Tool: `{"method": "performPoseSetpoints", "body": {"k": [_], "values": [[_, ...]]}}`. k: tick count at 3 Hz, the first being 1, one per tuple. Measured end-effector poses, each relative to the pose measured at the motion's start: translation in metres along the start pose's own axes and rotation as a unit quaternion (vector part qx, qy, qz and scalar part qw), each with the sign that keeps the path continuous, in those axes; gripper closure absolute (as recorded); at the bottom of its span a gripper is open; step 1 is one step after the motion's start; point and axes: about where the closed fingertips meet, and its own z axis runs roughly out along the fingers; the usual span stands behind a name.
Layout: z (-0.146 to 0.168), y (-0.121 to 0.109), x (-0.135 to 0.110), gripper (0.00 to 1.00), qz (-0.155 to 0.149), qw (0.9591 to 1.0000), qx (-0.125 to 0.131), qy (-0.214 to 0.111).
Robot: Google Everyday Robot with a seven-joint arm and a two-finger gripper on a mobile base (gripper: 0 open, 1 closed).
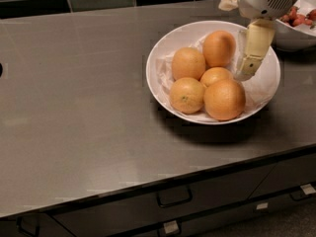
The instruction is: Pick orange from white bowl
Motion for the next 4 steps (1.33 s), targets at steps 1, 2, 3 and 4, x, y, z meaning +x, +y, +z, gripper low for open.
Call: {"method": "performPoseSetpoints", "body": {"k": [1, 2, 3, 4], "values": [[0.001, -0.002, -0.001, 0.0, -0.002, 1.0, 0.002, 0.0], [0.005, -0.007, -0.001, 0.0, -0.014, 0.9999, -0.002, -0.001], [0.013, -0.017, 0.006, 0.0, -0.042, 0.9989, -0.012, -0.015], [0.019, -0.027, 0.009, 0.0, -0.086, 0.9952, -0.019, -0.042]]}}
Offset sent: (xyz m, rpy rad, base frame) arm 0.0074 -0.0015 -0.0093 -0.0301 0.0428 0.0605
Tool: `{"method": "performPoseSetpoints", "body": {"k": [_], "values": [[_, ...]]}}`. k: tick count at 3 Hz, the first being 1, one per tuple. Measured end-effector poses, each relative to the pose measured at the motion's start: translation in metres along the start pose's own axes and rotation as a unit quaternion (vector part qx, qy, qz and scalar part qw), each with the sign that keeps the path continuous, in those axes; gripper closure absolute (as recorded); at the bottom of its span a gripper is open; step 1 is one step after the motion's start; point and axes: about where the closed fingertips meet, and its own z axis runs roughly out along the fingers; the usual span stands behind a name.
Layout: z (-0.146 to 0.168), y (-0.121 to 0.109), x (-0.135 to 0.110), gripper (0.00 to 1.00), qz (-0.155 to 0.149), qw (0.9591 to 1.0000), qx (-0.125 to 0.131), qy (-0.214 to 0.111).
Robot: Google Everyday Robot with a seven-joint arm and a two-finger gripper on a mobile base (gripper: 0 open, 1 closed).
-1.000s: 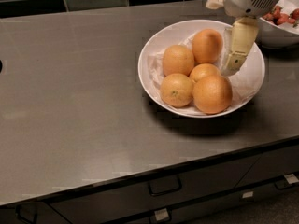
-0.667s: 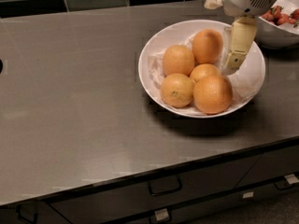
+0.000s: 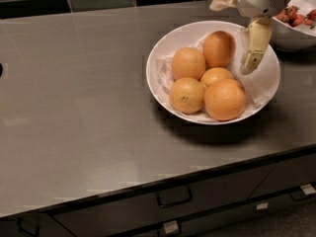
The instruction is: Pick orange from white bowl
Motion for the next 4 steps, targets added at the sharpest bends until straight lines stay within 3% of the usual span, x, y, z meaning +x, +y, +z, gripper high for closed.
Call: {"method": "performPoseSetpoints", "body": {"k": [1, 4], "values": [[0.0073, -0.0235, 0.0033, 0.0, -0.032, 0.9982, 0.027, -0.043], [0.0102, -0.0314, 0.0116, 0.0, -0.057, 0.998, 0.01, -0.025]]}}
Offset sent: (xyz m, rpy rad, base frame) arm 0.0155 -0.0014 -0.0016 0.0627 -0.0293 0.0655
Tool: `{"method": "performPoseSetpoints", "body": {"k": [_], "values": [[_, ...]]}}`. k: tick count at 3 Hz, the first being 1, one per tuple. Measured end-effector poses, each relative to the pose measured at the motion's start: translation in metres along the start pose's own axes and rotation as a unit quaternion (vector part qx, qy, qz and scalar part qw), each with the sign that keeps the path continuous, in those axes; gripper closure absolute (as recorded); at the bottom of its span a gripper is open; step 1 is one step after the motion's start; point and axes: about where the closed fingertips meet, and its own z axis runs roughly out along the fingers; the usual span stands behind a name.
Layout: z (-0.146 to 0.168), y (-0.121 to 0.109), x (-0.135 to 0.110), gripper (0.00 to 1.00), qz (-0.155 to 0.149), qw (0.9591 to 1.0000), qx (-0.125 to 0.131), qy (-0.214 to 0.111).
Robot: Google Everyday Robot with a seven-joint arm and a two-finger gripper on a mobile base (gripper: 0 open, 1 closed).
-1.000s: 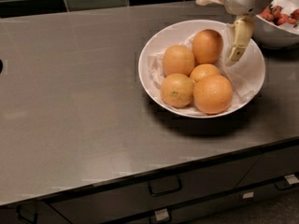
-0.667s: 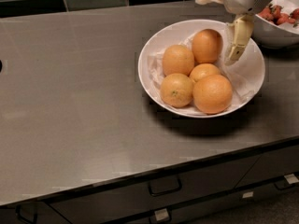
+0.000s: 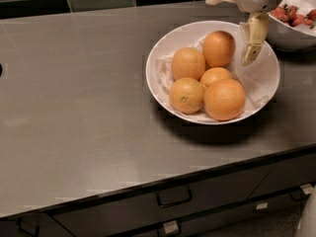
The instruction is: Pick orange from white bowl
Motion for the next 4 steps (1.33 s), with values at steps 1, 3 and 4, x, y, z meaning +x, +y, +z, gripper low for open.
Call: {"method": "performPoseSetpoints", "body": {"k": [1, 3, 4], "values": [[0.004, -0.003, 0.007, 0.0, -0.016, 0.9998, -0.009, -0.003], [0.015, -0.008, 0.021, 0.21, -0.028, 0.9995, -0.014, -0.011], [0.02, -0.011, 0.025, 0.27, -0.031, 0.9993, -0.015, -0.014]]}}
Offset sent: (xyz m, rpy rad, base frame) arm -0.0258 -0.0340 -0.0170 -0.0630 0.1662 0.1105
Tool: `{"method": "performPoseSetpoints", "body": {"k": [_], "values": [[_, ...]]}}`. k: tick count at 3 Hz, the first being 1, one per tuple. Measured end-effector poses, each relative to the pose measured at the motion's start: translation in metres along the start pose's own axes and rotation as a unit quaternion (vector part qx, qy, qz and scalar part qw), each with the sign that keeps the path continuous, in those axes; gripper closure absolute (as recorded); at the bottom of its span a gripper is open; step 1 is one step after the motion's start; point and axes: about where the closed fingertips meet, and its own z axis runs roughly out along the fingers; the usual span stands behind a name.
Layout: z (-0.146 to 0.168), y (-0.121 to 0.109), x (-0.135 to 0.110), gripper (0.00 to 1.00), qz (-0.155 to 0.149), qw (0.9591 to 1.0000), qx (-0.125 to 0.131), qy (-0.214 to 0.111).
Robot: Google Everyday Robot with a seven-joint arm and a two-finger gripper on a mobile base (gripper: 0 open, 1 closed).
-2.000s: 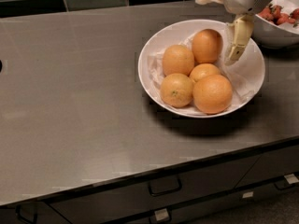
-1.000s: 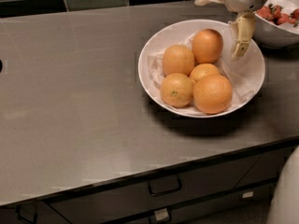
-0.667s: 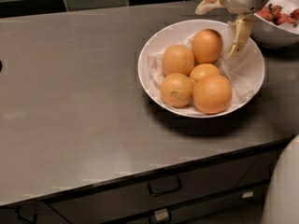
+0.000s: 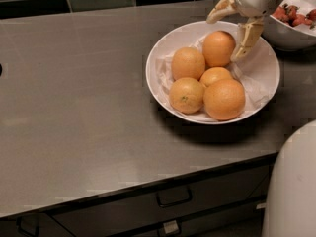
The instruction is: Pick orange from white bowl
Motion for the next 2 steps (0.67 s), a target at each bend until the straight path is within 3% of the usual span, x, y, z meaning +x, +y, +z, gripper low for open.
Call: {"method": "performPoseSetpoints", "body": {"k": [2], "values": [[0.0188, -0.0113, 0.0, 0.27, -0.013, 0.9998, -0.01, -0.009]]}}
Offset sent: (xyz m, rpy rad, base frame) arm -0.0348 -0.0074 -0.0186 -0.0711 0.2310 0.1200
